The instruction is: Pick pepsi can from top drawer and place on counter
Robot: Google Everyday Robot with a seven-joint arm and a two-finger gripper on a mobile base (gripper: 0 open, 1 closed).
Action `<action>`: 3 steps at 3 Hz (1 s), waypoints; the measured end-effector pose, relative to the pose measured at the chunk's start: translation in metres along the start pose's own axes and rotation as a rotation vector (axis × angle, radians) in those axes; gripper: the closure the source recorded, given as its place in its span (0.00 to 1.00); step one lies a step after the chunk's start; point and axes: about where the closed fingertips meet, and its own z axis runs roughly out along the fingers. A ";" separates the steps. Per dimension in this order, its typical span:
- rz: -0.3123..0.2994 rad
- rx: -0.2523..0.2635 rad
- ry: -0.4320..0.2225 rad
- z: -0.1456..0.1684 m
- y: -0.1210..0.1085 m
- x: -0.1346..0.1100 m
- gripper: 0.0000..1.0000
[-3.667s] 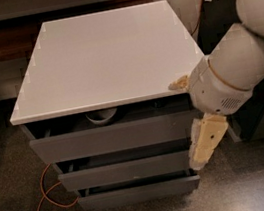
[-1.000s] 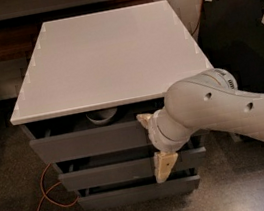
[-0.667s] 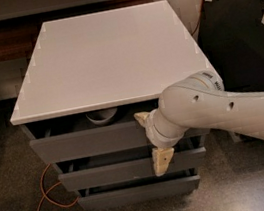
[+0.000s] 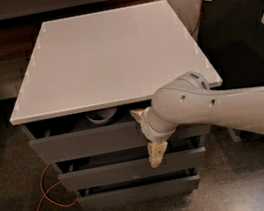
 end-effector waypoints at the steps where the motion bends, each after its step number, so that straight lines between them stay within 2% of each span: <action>1: 0.007 0.007 -0.009 0.015 -0.014 0.005 0.00; 2: 0.018 0.000 -0.029 0.024 -0.022 0.007 0.18; 3: 0.036 -0.008 -0.051 0.026 -0.023 0.006 0.42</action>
Offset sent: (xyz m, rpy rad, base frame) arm 0.0442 0.0063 -0.0196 0.0584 0.0251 -0.0079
